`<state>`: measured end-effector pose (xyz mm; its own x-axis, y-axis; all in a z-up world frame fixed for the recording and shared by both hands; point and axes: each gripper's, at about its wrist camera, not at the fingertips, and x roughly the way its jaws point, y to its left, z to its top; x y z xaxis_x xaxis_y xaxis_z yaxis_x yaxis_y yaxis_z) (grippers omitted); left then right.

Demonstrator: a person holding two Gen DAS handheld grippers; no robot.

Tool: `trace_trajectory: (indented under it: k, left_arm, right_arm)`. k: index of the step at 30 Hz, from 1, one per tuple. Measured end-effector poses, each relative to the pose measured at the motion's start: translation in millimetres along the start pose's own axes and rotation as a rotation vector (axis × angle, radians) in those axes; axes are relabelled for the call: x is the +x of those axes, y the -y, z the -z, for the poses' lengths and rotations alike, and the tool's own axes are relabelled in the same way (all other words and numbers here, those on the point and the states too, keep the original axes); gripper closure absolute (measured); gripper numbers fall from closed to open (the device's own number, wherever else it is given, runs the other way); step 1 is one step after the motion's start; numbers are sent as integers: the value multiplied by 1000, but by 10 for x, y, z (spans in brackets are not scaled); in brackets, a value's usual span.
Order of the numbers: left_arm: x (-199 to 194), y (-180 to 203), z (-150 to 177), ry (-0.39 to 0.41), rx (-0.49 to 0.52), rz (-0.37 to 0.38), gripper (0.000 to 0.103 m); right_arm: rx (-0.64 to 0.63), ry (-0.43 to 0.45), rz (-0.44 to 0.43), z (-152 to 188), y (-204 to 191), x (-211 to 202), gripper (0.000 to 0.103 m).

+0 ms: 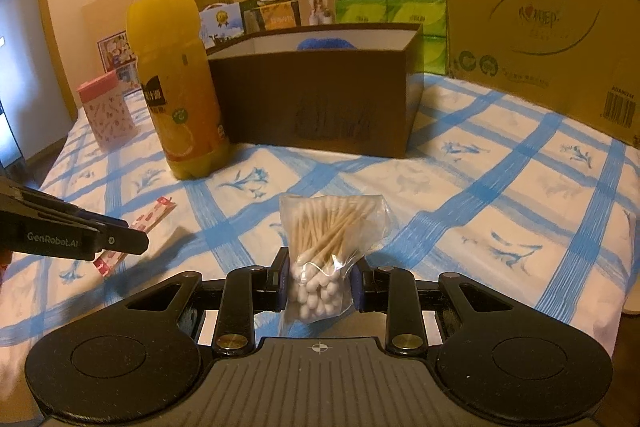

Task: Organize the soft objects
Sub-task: 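Carry the strip packet and the swab bag over the brown box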

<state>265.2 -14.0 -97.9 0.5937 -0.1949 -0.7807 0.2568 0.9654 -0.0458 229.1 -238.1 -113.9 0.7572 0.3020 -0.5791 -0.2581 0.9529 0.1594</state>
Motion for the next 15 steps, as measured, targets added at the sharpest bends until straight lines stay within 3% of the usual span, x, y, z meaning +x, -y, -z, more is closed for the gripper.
trace_trajectory:
  k: [15]
  left_arm:
    - [-81,111,-238,54,38,7,79]
  right_arm:
    - [-15,47,-11,-184,36,-43,73]
